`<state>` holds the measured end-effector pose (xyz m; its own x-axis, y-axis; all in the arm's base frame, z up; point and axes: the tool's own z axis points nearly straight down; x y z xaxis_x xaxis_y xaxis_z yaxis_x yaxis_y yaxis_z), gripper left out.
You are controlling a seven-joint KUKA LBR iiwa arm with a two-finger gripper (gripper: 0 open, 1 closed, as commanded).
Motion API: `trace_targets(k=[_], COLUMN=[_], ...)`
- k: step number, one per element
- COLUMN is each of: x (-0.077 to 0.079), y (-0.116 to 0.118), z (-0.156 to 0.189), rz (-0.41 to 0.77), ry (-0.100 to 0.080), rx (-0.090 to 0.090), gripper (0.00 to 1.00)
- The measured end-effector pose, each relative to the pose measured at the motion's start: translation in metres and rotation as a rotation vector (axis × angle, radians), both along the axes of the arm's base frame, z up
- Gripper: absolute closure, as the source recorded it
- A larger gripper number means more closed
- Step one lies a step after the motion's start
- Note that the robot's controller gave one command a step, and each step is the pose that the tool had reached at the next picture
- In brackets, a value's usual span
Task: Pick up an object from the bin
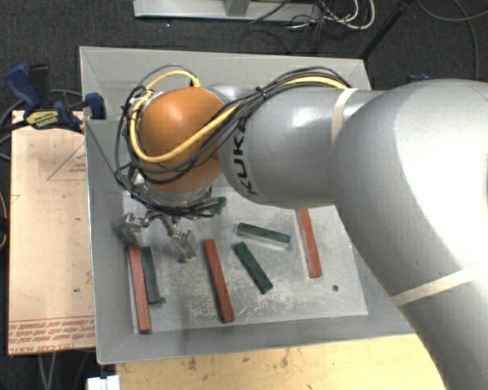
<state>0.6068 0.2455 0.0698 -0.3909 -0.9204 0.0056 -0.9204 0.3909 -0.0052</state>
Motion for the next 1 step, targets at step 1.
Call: trace_targets(k=[1], x=[-0.0060], y=[0.0019], z=[0.0011], rz=[0.206], ry=[-0.001], rx=[0.004], gripper=[0.00])
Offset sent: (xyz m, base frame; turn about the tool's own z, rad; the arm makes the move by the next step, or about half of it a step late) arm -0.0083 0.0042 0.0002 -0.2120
